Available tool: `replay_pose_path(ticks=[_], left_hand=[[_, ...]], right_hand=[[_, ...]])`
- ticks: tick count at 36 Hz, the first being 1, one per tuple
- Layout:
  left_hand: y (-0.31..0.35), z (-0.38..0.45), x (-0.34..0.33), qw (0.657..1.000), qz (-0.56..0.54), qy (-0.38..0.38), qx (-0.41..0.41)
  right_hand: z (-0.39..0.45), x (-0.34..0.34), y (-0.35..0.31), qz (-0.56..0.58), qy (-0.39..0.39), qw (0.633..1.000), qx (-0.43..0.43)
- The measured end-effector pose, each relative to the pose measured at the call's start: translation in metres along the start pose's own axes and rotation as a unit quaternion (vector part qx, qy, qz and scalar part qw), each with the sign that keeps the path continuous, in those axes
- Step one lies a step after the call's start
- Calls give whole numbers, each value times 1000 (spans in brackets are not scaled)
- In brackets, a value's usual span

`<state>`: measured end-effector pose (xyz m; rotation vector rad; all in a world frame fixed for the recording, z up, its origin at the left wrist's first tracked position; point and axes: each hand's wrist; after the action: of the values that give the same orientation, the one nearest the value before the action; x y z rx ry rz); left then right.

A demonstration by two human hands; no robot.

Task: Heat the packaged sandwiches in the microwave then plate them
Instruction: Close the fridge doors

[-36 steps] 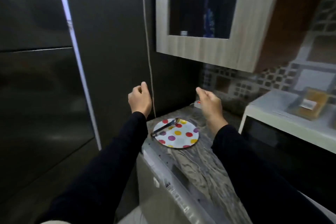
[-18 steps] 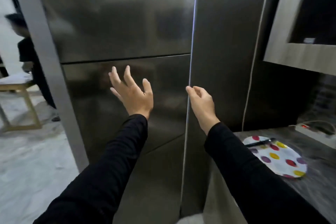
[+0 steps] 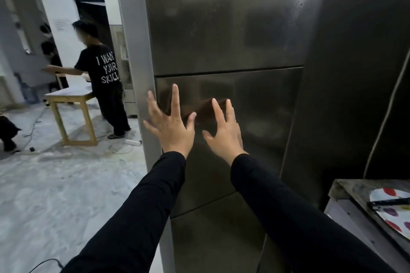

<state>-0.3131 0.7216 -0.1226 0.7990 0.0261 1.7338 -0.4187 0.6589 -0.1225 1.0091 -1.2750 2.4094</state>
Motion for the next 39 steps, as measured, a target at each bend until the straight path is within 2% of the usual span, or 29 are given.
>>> replay_pose_path(ticks=[3, 8, 15, 20, 31, 39], left_hand=[[-6, 6, -4, 1000, -8, 0, -7], [-23, 25, -12, 999, -31, -2, -12], [-51, 65, -39, 994, -106, -21, 37], [-73, 99, -61, 976, -198, -47, 75], [-122, 178, -117, 975, -179, -128, 13], [-139, 224, -171, 960, -218, -172, -21]], right_hand=[[10, -18, -5, -43, 33, 998, 13], [31, -43, -4, -80, 42, 996, 17], [70, -70, -3, -126, 74, 989, 29], [103, -94, -5, -145, 86, 985, 23], [183, -139, 0, -165, 106, 981, 4], [231, -168, 15, -212, 179, 961, -11]])
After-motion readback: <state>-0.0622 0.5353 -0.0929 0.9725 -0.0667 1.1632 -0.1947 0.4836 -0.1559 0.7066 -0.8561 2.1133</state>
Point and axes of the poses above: each hand's wrist, its own z-axis towards the middle knuckle, its own x-axis out of the back of the hand, y = z × x, and after that the axes turned 9 degrees about -x, right-handed
